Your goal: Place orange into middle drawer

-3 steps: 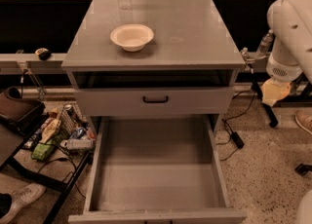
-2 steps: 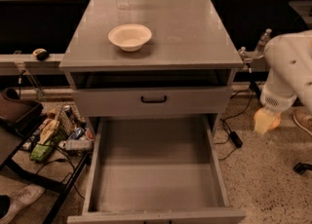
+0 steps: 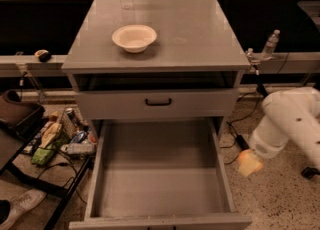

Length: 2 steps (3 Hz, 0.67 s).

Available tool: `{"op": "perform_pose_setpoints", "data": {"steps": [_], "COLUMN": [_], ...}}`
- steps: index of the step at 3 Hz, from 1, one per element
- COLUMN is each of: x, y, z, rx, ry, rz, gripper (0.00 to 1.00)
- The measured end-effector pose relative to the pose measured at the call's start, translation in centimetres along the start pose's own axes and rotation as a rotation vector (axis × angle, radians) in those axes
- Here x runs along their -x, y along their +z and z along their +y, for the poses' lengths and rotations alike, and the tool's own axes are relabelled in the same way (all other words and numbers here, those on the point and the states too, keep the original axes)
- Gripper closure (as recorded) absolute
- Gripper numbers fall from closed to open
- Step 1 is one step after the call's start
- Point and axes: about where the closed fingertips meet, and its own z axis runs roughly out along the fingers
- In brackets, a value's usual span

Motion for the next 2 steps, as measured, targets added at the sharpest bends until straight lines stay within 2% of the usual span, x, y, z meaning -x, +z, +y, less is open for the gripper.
{"op": "perform_pose_setpoints", "data": {"steps": [1,2], "x": [1.55,1.66], "y": [0.2,0.3], "z": [3.03,3.03], "rx": [-0.006,-0.006], "ry": [-0.087,-0.087], "rz": [-0.024,-0.028], "gripper": [1.0,1.0]}}
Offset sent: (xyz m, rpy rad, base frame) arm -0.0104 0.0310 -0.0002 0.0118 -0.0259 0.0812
